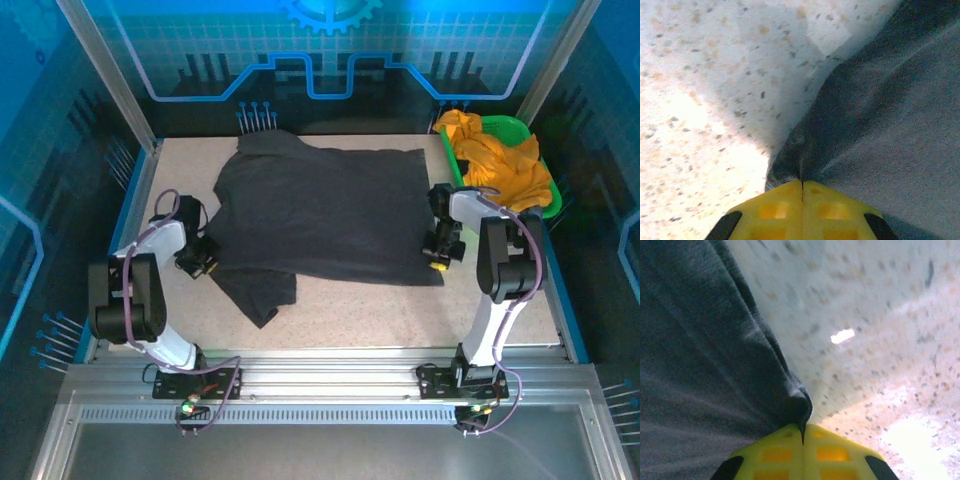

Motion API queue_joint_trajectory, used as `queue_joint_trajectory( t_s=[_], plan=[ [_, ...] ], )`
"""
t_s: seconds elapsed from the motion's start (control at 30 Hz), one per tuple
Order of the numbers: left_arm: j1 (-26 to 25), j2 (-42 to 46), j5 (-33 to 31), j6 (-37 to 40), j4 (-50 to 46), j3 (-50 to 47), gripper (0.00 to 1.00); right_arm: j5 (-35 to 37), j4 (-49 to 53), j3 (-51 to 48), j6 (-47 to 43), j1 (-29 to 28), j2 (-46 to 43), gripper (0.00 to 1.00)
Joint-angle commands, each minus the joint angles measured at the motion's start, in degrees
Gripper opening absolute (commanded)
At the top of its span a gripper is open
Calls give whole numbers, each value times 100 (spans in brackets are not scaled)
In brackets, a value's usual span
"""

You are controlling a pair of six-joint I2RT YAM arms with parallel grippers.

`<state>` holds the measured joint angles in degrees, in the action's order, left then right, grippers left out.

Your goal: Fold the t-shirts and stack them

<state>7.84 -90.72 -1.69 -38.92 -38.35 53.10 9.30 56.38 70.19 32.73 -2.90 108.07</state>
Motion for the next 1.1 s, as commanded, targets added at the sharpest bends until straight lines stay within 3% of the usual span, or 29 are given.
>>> queue_joint_trajectory(
  t_s=[0.0, 0.03, 0.1, 0.2, 0.3, 0.43, 0.57, 0.77, 1.07],
  plan=[
    [65, 244, -122, 356, -201, -142, 0, -61, -154, -269, -16, 173, -231, 0],
    [62, 300, -86, 336, -216, -146, 4, -69, -179, -250, -41, 168, -278, 0],
    [-19, 515, -213, 275, -458, -110, 27, 109, -83, -146, -82, 135, -432, 8],
    [-255, 1121, -444, 93, -947, -206, 39, 351, -9, -150, -89, 143, -869, 31],
    [-608, 1801, -71, -511, -1372, -601, 39, 244, -36, -269, -135, 146, -1365, 44],
    [-1634, 2601, 451, -1766, -1708, -1431, 33, -481, -143, -634, -36, 108, -1871, 44],
    [-2335, 3108, 766, -2846, -1244, -2169, 34, -1035, -357, -1049, 154, -57, -2181, 45],
    [-2950, 2475, 822, -3295, -514, -2123, 37, -1282, -515, -1317, 163, -83, -2292, 45],
    [-3332, 1978, 689, -3566, -258, -2005, 35, -1262, -494, -1349, 40, -66, -2326, 44]
  ],
)
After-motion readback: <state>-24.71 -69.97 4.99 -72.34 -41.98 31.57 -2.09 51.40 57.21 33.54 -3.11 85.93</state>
